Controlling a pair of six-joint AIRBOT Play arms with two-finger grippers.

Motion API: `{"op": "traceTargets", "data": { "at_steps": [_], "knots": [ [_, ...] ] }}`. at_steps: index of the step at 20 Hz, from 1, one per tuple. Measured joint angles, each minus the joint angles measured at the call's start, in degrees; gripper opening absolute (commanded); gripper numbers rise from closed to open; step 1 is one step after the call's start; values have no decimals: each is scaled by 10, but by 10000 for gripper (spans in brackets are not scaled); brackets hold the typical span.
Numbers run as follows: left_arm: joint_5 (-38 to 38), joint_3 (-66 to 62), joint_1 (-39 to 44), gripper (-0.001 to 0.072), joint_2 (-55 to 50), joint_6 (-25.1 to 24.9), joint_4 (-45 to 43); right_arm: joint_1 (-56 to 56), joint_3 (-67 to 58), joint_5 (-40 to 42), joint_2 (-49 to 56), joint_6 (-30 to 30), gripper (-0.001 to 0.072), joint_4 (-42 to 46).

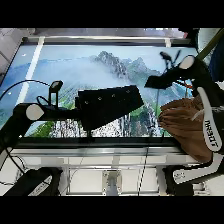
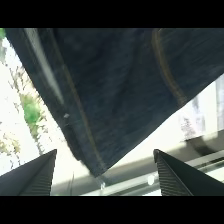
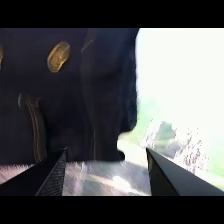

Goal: Fold the clothes and pants, and hang the long-sleeved shirts on hangers.

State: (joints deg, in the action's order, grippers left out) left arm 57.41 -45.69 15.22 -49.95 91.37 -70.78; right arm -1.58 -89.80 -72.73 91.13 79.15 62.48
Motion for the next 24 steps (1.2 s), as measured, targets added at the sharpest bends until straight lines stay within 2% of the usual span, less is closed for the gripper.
{"op": "traceTargets", "data": {
  "at_steps": [1,3,7,11,17,24],
  "knots": [
    [-2,-1,0,714,9,3,0,-23,-3,3,7,3,561,-36],
    [-5,-2,0,714,20,16,1,-70,-5,-20,38,-2,702,-113],
    [-10,-2,0,714,28,46,1,-119,-8,-62,121,-23,703,-209],
    [-12,-2,0,714,30,78,2,-117,-9,-70,190,-47,703,-246],
    [-12,-2,0,714,31,102,2,-64,-10,-53,242,-75,694,-262],
    [-12,-3,0,714,31,104,2,-12,-10,-8,252,-79,668,-269]
  ]
}}
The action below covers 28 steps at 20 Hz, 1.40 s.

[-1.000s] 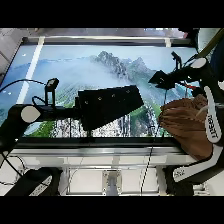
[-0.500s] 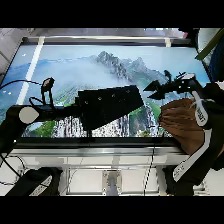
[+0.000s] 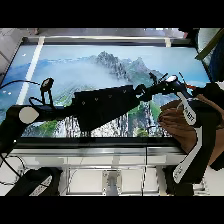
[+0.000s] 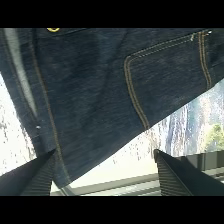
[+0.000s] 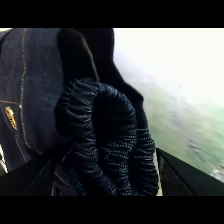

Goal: Fold the clothes and pants, and hang the long-sleeved shirts on hangers.

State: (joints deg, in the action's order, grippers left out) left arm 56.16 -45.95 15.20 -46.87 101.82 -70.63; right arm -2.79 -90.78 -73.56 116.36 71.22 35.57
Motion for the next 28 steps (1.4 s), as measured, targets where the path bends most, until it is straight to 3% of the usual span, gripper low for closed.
{"op": "traceTargets", "data": {
  "at_steps": [1,4,10,17,23,28],
  "knots": [
    [0,0,0,714,0,0,0,4,0,2,0,0,571,0],
    [0,0,0,714,0,0,0,17,0,11,2,0,43,11],
    [0,0,0,714,0,0,0,27,-30,13,-2,0,21,9],
    [0,0,0,714,0,0,0,-40,-190,-90,-52,41,19,6],
    [0,0,0,714,0,0,-6,-185,-276,-170,-188,125,18,50],
    [0,0,0,714,0,-2,-8,-381,-287,-265,-311,183,18,111]
  ]
}}
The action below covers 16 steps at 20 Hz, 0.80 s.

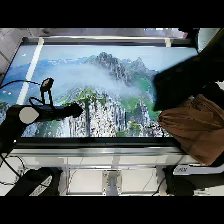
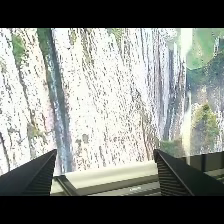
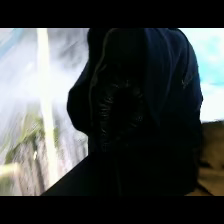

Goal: Fold the clothes and pants, and hang the long-sleeved shirts on hangers.

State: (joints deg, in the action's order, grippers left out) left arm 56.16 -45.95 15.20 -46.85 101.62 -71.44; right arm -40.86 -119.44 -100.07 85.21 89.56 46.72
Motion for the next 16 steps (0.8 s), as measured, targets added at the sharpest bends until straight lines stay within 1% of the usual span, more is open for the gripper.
{"op": "traceTargets", "data": {
  "at_steps": [2,5,7,9,10,11,12,13,16],
  "knots": [
    [0,0,0,714,0,0,0,-90,3,-21,-42,18,18,20],
    [0,0,0,714,0,0,0,-211,24,-39,-92,33,18,80],
    [0,0,0,714,0,0,0,-267,47,-45,-113,35,19,129],
    [0,0,0,714,0,0,0,-299,71,-48,-126,28,21,170],
    [0,0,0,714,0,0,0,-308,84,-49,-129,24,73,186],
    [0,0,0,714,0,0,0,-314,96,-49,-132,21,267,198],
    [0,0,0,714,0,0,0,-318,104,-49,-134,17,430,207],
    [0,0,0,714,0,0,0,-322,110,-49,-135,14,446,215],
    [-3,0,0,714,0,0,0,-327,94,-44,-137,11,444,212]
  ]
}}
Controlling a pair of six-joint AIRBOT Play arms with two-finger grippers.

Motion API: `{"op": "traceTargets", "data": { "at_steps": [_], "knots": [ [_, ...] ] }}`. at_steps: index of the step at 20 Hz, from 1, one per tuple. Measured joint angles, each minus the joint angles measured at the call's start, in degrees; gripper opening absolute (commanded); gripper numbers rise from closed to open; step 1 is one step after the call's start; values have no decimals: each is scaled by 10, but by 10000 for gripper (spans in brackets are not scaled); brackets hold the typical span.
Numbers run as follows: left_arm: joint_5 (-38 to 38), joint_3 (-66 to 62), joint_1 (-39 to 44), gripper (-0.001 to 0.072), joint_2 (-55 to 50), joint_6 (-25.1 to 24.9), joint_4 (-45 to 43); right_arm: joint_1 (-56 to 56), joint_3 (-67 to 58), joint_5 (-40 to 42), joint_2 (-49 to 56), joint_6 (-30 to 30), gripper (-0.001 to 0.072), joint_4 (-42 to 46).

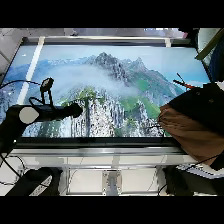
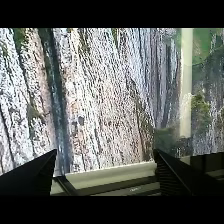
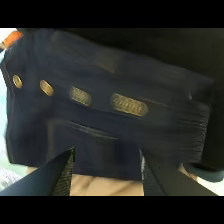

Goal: Fold the clothes and pants, and hang the long-sleeved shirts on hangers.

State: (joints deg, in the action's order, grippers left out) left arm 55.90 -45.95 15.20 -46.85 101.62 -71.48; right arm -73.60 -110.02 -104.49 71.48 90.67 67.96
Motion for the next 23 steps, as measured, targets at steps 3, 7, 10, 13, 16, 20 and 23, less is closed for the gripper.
{"op": "traceTargets", "data": {
  "at_steps": [3,7,10,13,16,20,23],
  "knots": [
    [-10,0,0,714,0,0,0,2,-42,23,-3,-1,416,-103],
    [-24,0,0,700,0,0,0,99,-57,36,-23,-42,20,-341],
    [-29,0,0,26,0,0,0,263,-56,21,-35,-88,21,-368],
    [-30,0,0,21,0,0,1,434,-47,7,-39,-108,21,-289],
    [-32,0,0,21,0,0,2,568,-43,0,-41,-117,21,-197],
    [-29,0,0,21,0,0,4,659,-41,-3,-42,-121,22,-151],
    [-28,0,0,21,0,0,4,683,-41,-4,-42,-122,22,-136]
  ]
}}
